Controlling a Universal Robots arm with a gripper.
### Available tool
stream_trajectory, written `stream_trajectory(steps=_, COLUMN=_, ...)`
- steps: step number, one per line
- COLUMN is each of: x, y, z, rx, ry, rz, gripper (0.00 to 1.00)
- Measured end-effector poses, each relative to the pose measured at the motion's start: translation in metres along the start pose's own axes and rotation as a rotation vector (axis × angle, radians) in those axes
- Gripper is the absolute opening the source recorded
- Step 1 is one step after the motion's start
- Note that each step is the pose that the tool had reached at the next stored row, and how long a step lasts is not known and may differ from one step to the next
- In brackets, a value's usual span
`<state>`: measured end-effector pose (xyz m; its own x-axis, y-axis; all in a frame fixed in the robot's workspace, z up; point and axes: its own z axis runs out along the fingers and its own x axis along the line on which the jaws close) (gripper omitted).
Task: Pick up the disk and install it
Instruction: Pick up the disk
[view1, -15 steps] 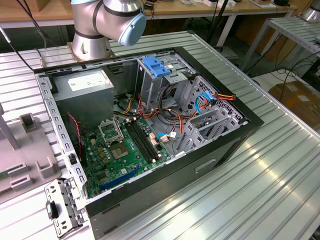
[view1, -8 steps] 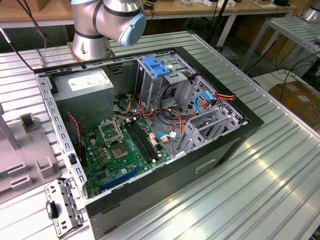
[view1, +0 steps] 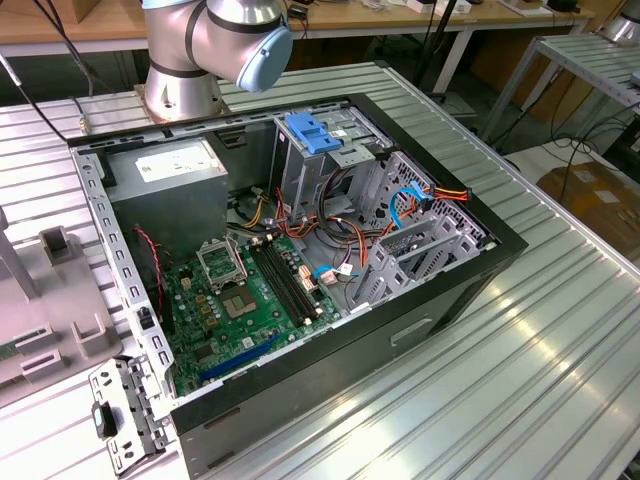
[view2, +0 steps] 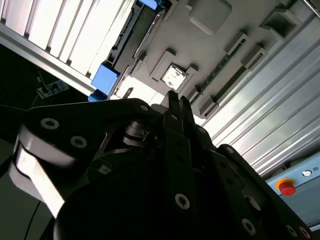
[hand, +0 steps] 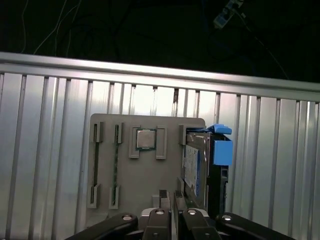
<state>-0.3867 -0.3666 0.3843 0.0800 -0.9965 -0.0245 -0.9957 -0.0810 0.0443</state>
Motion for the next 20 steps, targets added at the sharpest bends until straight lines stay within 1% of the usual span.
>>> stream_trajectory(steps=1, x=0.0000, y=0.0000, z=0.0000, rx=0.0000, ry=0.0000, rz=0.000, gripper=0.17)
stream_trajectory(steps=5, x=0.0000, y=0.0000, z=0.0000, rx=0.0000, ry=0.0000, rz=0.000, gripper=0.42)
stream_trajectory(steps=12, x=0.0000, y=0.0000, z=0.0000, rx=0.0000, ry=0.0000, rz=0.000, gripper=0.44)
stream_trajectory(steps=13, x=0.0000, y=0.0000, z=0.0000, rx=-0.0001, ry=0.0000, rz=0.000, gripper=0.50)
stream_trajectory(steps=20, x=0.0000, y=0.0000, z=0.0000, rx=-0.0001, ry=0.0001, rz=0.000, gripper=0.50)
